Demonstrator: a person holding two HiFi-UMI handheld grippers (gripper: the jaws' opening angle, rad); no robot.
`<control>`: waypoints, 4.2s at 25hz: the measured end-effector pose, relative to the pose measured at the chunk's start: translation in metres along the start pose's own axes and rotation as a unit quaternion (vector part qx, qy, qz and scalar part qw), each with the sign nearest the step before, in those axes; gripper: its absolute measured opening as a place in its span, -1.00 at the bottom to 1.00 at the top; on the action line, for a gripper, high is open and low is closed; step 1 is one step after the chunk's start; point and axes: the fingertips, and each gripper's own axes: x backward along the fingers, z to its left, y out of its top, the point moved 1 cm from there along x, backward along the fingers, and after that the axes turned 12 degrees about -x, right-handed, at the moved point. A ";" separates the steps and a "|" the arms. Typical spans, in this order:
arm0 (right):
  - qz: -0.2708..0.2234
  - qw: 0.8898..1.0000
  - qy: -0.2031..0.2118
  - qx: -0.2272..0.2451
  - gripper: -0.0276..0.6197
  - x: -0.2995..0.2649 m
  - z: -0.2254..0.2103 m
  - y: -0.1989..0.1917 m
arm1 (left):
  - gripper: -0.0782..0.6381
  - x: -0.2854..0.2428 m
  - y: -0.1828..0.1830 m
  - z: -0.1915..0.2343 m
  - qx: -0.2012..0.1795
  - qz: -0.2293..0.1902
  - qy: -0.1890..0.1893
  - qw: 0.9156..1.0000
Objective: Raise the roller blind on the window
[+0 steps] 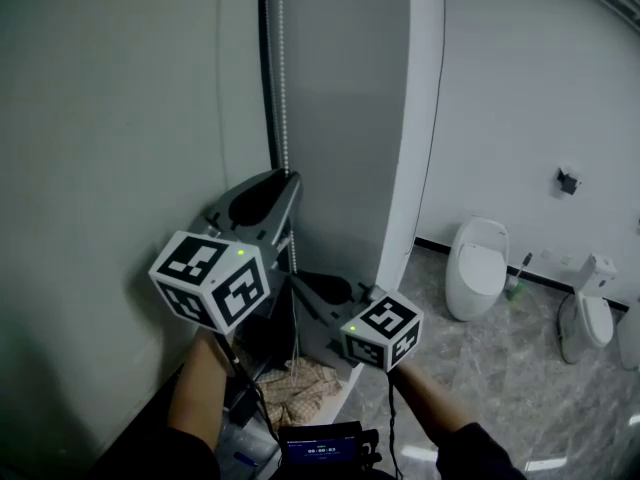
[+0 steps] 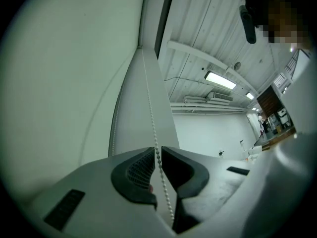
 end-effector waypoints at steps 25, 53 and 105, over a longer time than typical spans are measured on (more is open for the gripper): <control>-0.189 0.944 0.190 -0.193 -0.67 0.040 0.011 0.160 | -0.73 0.048 -0.093 -0.083 0.228 -0.003 -0.140 0.964; -0.060 0.992 0.064 -0.087 -0.86 0.010 -0.024 0.070 | -0.72 0.015 -0.030 -0.019 0.067 0.005 -0.077 0.995; -0.050 0.970 -0.144 0.188 -0.88 -0.016 -0.015 0.157 | -0.73 0.052 -0.209 -0.109 -0.150 0.224 -0.055 0.961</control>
